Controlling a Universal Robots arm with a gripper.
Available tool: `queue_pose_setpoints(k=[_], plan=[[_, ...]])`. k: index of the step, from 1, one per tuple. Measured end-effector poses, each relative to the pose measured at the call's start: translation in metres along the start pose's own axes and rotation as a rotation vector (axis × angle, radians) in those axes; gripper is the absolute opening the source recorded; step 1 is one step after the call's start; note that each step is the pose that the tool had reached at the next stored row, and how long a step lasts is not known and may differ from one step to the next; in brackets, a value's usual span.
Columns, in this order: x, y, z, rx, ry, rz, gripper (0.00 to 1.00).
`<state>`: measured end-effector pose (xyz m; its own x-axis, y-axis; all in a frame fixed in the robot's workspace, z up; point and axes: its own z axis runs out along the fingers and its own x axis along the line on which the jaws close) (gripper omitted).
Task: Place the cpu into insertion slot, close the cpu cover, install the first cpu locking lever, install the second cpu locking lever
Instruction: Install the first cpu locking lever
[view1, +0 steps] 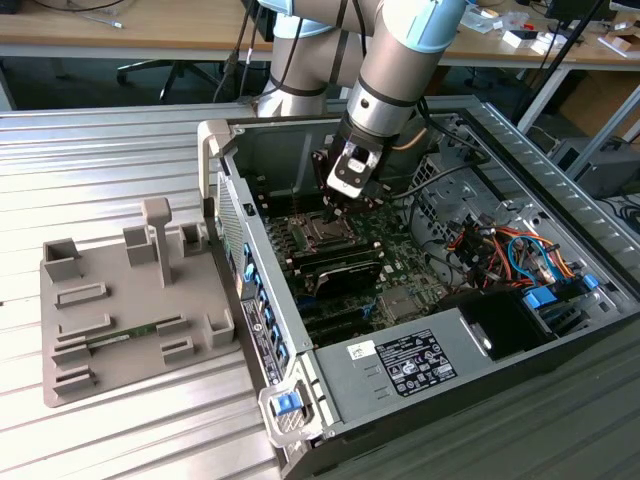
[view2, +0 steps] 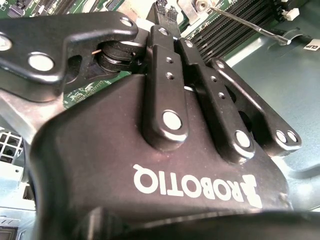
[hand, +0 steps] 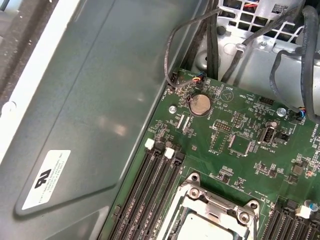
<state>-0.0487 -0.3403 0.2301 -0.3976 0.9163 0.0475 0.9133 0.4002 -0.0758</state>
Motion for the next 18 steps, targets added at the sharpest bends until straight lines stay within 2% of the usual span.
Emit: queue_pose_setpoints(k=[18], plan=[[0.0000, 0.0000, 0.0000, 0.0012, -0.0018, -0.024, 0.10]])
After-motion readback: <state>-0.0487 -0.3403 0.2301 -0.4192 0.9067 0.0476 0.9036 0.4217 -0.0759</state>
